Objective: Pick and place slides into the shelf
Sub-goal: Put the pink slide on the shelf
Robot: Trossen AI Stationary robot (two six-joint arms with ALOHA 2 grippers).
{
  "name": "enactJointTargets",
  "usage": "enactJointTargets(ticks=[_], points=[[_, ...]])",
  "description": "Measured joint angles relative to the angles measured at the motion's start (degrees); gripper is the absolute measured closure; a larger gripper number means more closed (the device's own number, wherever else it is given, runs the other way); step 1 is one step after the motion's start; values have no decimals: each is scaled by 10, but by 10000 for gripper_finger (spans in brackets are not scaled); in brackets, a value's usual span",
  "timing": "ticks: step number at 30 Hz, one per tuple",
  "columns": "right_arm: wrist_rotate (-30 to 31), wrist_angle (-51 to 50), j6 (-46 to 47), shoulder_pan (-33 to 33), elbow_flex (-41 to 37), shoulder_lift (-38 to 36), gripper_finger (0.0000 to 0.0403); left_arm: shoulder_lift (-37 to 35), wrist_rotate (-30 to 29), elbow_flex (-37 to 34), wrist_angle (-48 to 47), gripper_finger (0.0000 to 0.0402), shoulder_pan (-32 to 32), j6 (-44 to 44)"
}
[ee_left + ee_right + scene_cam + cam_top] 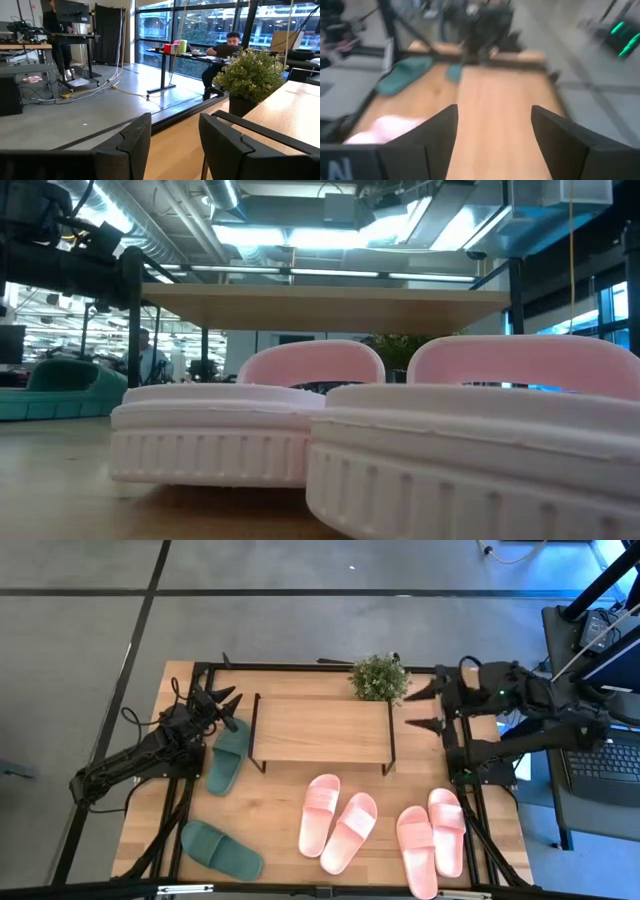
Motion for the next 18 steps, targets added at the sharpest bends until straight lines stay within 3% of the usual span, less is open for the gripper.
enactJointTargets(ticks=[4, 8, 18], points=[[-3, -110, 109, 66, 67, 71, 150, 0, 0, 0, -5, 243, 0, 0], [-58, -201, 252, 131, 104, 123, 150, 0, 0, 0, -17, 243, 0, 0], [-77, -288, 625, 305, 80, 206, 150, 0, -1, 0, -17, 243, 0, 43]])
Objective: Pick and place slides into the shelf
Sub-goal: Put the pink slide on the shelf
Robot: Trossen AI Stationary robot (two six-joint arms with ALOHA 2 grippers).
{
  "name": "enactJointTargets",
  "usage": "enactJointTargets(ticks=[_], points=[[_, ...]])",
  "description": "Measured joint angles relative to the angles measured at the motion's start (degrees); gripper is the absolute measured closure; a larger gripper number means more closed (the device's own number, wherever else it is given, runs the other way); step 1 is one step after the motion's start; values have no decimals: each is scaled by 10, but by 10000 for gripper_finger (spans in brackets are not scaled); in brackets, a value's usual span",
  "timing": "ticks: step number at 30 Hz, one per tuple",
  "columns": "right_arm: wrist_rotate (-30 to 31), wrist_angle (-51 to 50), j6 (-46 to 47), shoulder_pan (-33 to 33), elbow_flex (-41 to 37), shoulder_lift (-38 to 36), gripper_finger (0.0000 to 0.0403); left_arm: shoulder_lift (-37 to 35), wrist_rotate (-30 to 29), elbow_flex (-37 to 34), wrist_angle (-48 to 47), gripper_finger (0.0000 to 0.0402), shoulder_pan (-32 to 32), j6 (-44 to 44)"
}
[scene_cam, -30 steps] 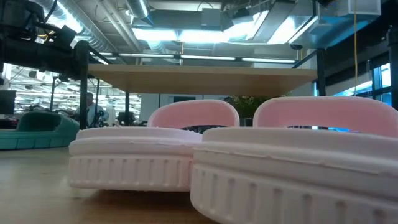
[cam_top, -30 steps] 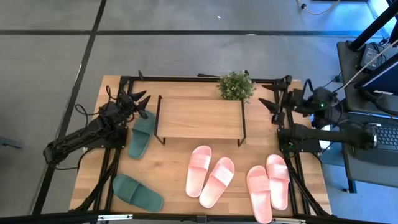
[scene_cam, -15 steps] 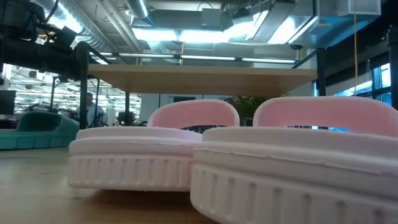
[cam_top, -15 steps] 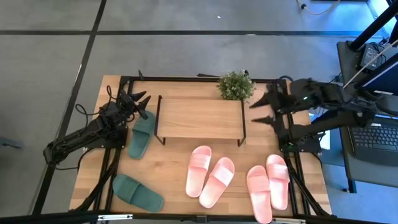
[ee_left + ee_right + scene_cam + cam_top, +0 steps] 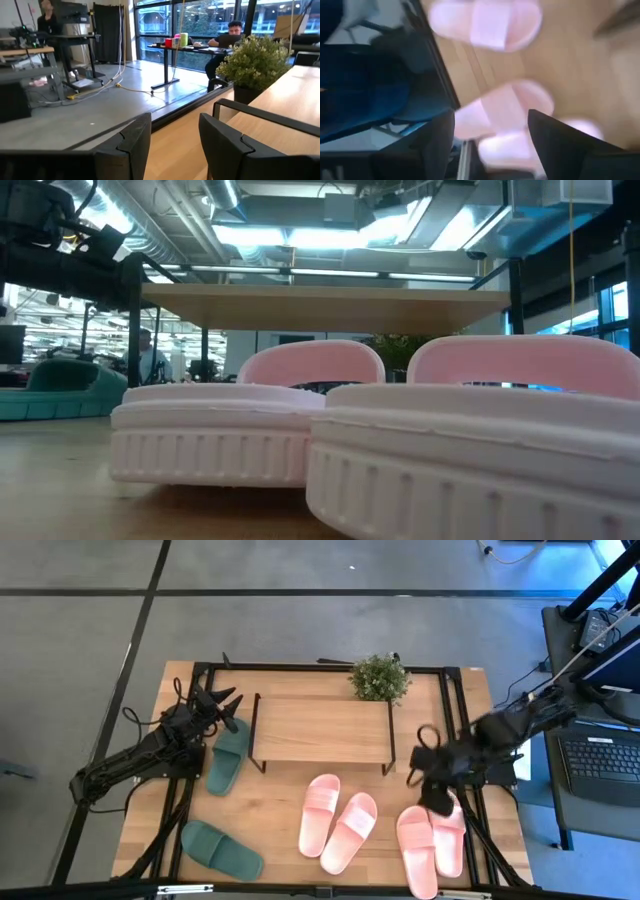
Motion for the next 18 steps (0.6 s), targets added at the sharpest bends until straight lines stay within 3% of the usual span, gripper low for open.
enactJointTargets(ticks=[9, 18], points=[[0, -19, 183, 116, -41, 86, 150, 0, 0, 0, 0, 243, 0, 2], [-14, -8, 260, 193, -49, 193, 150, 0, 0, 0, 0, 243, 0, 1]])
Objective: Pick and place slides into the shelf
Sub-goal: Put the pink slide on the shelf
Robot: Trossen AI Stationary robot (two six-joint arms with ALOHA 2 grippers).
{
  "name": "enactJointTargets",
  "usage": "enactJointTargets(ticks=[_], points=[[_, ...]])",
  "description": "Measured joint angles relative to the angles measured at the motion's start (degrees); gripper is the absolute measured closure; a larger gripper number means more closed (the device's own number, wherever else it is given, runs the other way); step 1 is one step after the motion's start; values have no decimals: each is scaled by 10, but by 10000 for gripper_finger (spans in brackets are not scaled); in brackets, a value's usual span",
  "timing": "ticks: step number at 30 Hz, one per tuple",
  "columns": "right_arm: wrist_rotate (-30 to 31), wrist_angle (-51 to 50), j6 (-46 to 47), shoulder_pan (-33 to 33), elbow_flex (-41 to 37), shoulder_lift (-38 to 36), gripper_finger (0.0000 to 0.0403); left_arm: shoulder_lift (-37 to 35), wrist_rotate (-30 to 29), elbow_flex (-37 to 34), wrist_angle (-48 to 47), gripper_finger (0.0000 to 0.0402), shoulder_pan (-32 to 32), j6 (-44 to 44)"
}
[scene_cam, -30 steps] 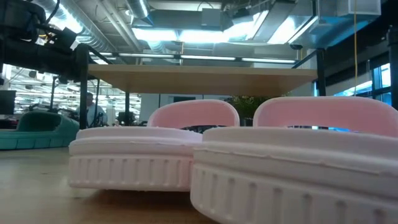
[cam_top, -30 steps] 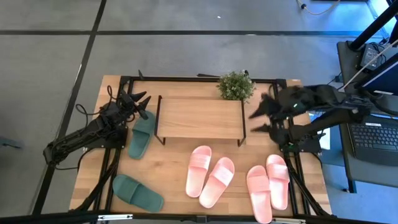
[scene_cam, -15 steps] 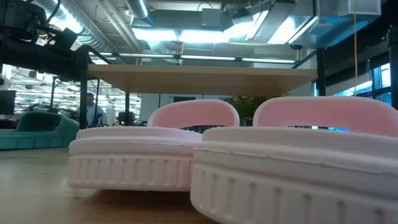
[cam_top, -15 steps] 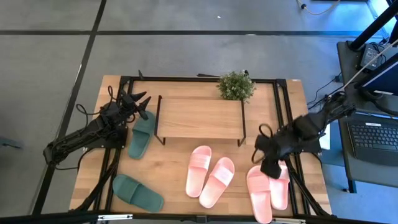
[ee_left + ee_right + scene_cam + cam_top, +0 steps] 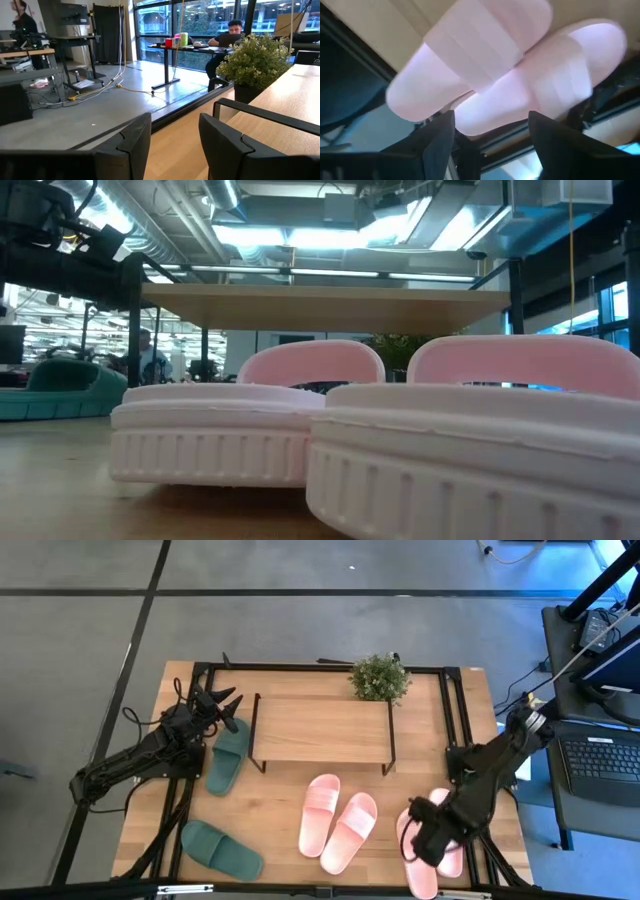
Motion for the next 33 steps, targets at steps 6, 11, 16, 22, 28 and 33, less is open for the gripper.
enactJointTargets(ticks=[6, 11, 16, 22, 28, 33], points=[[-6, -9, -46, 34, 0, 77, 150, 0, 0, 0, 0, 243, 0, 1], [-3, -47, -74, 37, 0, 121, 150, 0, 0, 0, 0, 243, 0, 1], [1, -106, -107, 39, 0, 158, 150, 0, 1, 0, 0, 243, 0, -4], [44, -111, -131, 51, 0, 186, 150, 0, 1, 0, 0, 243, 0, -4], [46, -111, -131, 52, -12, 204, 150, 0, 1, 0, 0, 243, 0, -1], [30, -108, -94, 52, -64, 205, 150, 0, 1, 0, 0, 243, 0, -1]])
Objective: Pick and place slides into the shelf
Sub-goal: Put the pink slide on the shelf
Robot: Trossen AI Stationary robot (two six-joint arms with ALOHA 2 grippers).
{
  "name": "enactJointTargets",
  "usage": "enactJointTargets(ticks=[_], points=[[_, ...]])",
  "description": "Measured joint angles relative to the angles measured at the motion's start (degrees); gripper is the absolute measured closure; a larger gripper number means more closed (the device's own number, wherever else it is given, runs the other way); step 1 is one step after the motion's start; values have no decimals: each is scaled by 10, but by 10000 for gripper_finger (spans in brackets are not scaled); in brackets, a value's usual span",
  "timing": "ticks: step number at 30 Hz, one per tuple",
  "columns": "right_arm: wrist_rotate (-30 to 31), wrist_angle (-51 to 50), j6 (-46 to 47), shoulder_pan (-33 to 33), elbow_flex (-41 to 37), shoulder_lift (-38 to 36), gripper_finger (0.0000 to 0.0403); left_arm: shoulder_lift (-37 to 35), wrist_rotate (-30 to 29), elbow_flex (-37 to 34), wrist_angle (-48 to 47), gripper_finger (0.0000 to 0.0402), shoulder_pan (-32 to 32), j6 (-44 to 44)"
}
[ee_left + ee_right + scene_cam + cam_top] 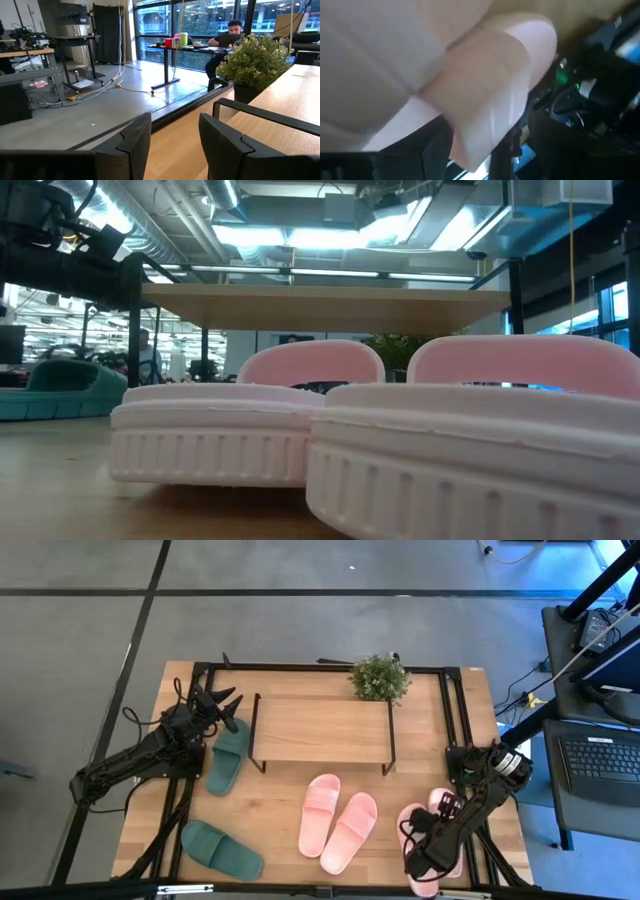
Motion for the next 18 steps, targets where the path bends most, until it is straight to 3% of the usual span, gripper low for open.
enactJointTargets(ticks=[5, 9, 18], points=[[7, 14, 0, 0, -39, -1, 152, 0, 0, 0, 0, 243, 0, 0], [10, 29, -2, 0, -48, -1, 179, 0, 0, 0, 0, 243, 0, -1], [12, 31, -4, 0, -43, 1, 340, 0, 0, 0, 0, 243, 0, -2]])
